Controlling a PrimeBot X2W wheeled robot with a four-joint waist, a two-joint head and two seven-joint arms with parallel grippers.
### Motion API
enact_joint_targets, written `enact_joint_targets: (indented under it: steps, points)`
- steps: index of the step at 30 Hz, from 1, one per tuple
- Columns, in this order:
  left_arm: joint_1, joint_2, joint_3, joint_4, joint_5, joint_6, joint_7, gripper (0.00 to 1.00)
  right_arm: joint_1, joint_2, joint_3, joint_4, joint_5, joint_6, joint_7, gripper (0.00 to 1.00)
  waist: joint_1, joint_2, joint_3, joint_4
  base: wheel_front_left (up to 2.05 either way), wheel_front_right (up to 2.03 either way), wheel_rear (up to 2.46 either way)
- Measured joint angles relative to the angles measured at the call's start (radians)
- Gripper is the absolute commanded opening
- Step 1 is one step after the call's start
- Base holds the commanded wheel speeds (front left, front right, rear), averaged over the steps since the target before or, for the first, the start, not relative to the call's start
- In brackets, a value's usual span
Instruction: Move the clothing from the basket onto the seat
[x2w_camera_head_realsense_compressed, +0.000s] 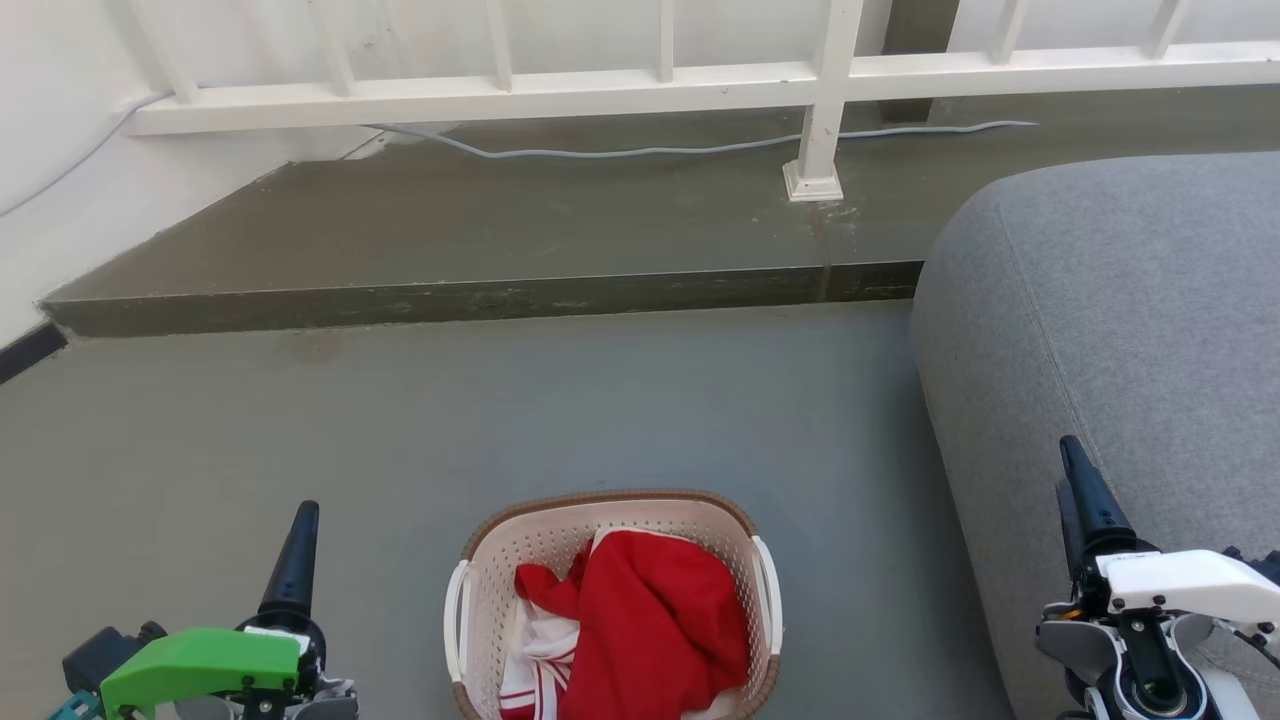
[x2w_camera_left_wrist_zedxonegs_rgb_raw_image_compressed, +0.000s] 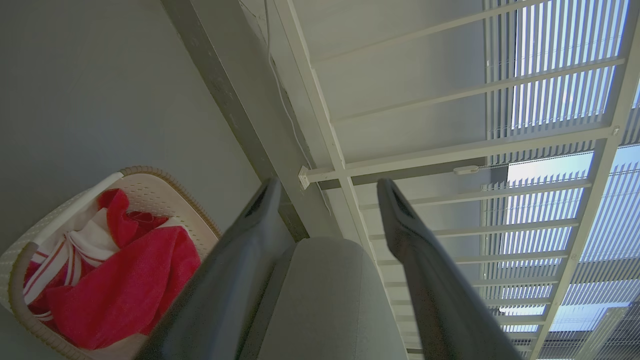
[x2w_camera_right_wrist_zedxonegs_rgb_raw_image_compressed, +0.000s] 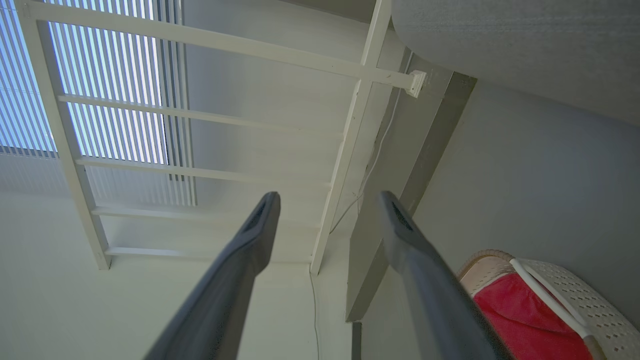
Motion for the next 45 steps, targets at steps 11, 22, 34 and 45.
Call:
enact_joint_targets:
  steps: [11,22,34,45]
  points:
    - [0.0,0.033,-0.049,-0.041,0.19,0.029,-0.039,1.0,-0.001,-0.007,0.042,-0.056,-0.191,-0.025,-0.039,1.0,0.0,0.0,-0.003,-0.002,0.0,0.0,0.0]
    - [0.0,0.057,-0.096,-0.082,0.399,0.07,-0.074,1.0,-0.001,-0.03,0.104,-0.093,-0.409,-0.045,-0.077,1.0,0.0,0.0,-0.004,-0.004,0.0,0.0,0.0]
    - [0.0,0.089,-0.15,-0.111,0.636,0.108,-0.113,1.0,-0.001,-0.043,0.173,-0.109,-0.625,-0.085,-0.117,1.0,0.0,0.0,-0.005,-0.007,0.0,0.0,0.0]
    - [0.004,0.089,-0.18,-0.136,0.797,0.143,-0.155,1.0,0.0,-0.046,0.209,-0.121,-0.777,-0.107,-0.156,1.0,0.0,0.0,-0.007,-0.011,0.0,0.0,0.0]
